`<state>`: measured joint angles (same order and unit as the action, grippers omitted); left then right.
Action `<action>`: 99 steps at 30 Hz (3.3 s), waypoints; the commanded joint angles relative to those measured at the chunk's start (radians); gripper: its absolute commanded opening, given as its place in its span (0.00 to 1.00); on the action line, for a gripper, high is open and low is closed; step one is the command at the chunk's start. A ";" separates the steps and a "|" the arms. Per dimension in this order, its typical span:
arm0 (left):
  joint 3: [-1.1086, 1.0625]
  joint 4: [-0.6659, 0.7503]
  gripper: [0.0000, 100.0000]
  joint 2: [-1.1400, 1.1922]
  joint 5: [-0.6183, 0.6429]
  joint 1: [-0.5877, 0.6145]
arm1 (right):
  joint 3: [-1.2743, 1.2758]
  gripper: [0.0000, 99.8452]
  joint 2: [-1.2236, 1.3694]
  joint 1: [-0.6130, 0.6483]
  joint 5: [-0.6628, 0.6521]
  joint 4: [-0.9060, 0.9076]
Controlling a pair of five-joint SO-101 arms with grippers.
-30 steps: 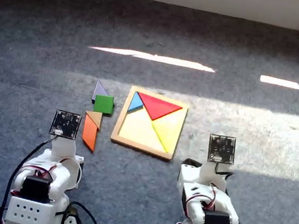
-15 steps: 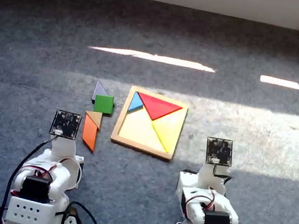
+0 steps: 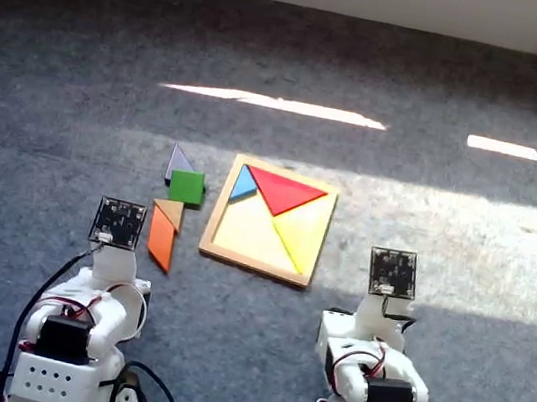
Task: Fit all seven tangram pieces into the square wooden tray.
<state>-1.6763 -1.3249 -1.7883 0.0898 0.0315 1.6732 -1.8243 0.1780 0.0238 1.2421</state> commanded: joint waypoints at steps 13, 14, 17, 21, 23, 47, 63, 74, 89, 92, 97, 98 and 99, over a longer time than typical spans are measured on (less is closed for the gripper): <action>-0.019 -0.005 0.01 -0.031 -0.006 -0.120 | 0.125 0.01 -0.012 -0.010 -0.003 -0.001; -0.019 -0.005 0.01 -0.031 -0.006 -0.124 | 0.125 0.01 -0.012 -0.010 -0.003 -0.001; -0.019 -0.006 0.01 -0.033 -0.006 -0.125 | 0.125 0.01 -0.012 -0.010 -0.003 -0.001; 0.002 -0.012 0.01 -0.036 -0.011 -0.117 | 0.125 0.01 -0.012 -0.010 -0.003 -0.001; 0.038 -0.015 0.01 -0.036 -0.011 -0.111 | 0.125 0.01 -0.012 -0.010 -0.003 -0.001; 0.553 0.075 0.02 0.065 -0.585 0.262 | 0.125 0.01 -0.012 -0.012 -0.006 -0.015; 0.789 0.180 0.27 1.032 -0.526 0.209 | 0.125 0.01 -0.012 -0.013 -0.006 -0.021; 0.863 0.367 0.27 1.305 -0.279 0.077 | 0.125 0.01 -0.012 -0.067 -0.005 -0.059; 1.245 0.368 0.34 1.787 0.029 -0.036 | 0.125 0.01 -0.012 -0.067 -0.003 -0.062; 1.276 0.368 0.34 1.840 0.031 -0.035 | 0.125 0.01 -0.012 -0.068 -0.003 -0.062; 1.322 0.370 0.33 1.940 0.031 -0.031 | 0.125 0.01 -0.012 -0.071 -0.003 -0.062; 1.333 0.370 0.32 1.957 0.028 -0.031 | 0.125 0.01 -0.012 -0.071 -0.003 -0.062; 1.345 0.370 0.30 1.974 0.025 -0.031 | 0.125 0.01 -0.012 -0.071 -0.003 -0.062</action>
<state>-0.3982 -0.9705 0.1711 0.1097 0.0176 1.6732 -1.8243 0.1212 0.0238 1.2098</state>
